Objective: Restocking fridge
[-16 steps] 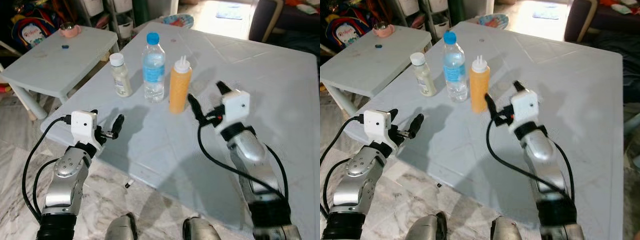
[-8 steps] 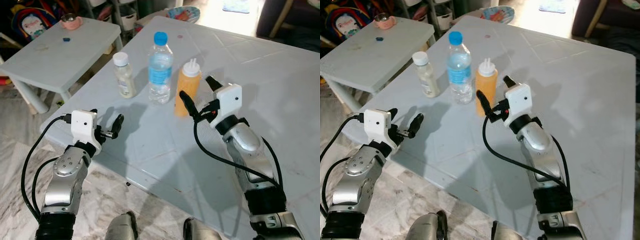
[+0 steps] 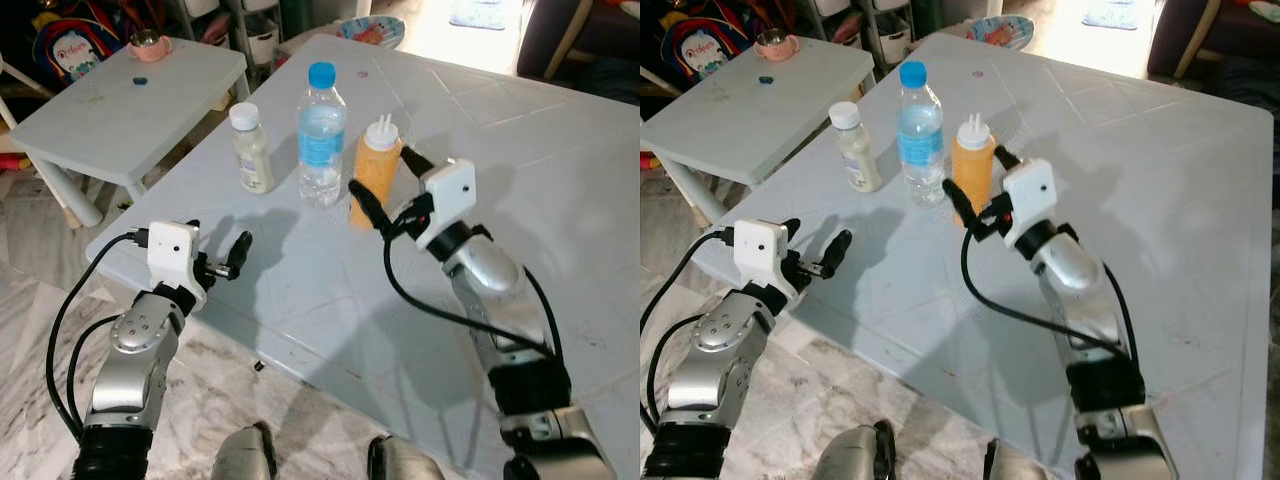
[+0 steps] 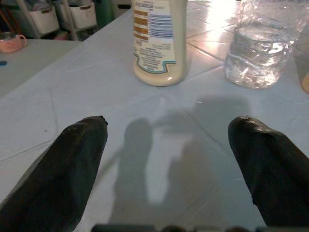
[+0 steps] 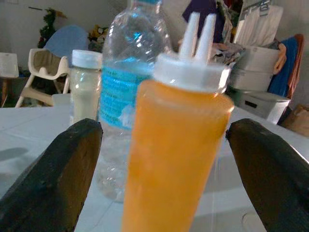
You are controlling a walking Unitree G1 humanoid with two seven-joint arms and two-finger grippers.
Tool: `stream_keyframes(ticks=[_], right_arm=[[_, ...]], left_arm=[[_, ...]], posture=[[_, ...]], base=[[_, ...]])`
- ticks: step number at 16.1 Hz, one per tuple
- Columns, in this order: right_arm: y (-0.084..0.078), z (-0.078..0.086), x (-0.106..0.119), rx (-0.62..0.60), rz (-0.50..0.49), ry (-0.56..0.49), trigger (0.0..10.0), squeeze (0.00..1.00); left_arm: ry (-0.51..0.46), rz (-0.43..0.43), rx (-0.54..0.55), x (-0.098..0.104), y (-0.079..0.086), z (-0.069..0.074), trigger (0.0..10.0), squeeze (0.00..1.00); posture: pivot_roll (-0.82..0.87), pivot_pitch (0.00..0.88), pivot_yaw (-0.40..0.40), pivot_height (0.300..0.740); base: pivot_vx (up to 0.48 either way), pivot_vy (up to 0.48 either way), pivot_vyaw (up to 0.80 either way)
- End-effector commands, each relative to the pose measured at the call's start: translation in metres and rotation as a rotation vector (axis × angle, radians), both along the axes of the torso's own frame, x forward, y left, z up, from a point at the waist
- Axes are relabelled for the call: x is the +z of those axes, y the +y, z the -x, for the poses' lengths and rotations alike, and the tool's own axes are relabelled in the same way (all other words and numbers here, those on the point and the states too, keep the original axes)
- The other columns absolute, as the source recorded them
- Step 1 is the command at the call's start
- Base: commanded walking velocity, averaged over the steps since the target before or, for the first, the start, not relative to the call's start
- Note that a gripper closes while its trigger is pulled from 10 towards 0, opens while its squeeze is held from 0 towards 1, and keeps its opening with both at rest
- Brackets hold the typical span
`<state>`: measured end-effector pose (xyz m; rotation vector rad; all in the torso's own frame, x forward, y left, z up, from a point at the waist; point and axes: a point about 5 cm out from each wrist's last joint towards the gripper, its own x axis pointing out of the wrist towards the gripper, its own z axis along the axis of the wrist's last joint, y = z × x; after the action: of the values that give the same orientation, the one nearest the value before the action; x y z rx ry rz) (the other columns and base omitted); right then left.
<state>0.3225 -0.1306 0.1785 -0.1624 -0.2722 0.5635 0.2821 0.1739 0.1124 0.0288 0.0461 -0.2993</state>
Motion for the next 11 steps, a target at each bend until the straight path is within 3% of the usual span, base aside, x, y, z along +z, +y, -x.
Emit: stream_keyframes(ticks=[1, 5, 11], right_arm=[[-0.005, -0.004, 0.006, -0.015, 0.002, -0.020, 10.0, 0.00], [-0.006, -0.010, 0.009, -0.018, 0.005, -0.022, 10.0, 0.00], [0.019, -0.026, 0.014, 0.053, -0.011, -0.007, 10.0, 0.00]], left_arm=[[-0.005, -0.028, -0.010, 0.003, 0.001, 0.001, 10.0, 0.00], [-0.001, -0.032, -0.016, 0.002, 0.001, 0.002, 10.0, 0.00], [-0.002, -0.049, -0.029, 0.003, 0.002, 0.003, 10.0, 0.00]], posture=[[-0.01, 0.130, 0.076, 0.740], [-0.01, 0.135, 0.077, 0.740], [0.01, 0.142, 0.076, 0.740]], base=[[0.000, 0.000, 0.00], [0.000, 0.000, 0.00], [0.000, 0.000, 0.00]])
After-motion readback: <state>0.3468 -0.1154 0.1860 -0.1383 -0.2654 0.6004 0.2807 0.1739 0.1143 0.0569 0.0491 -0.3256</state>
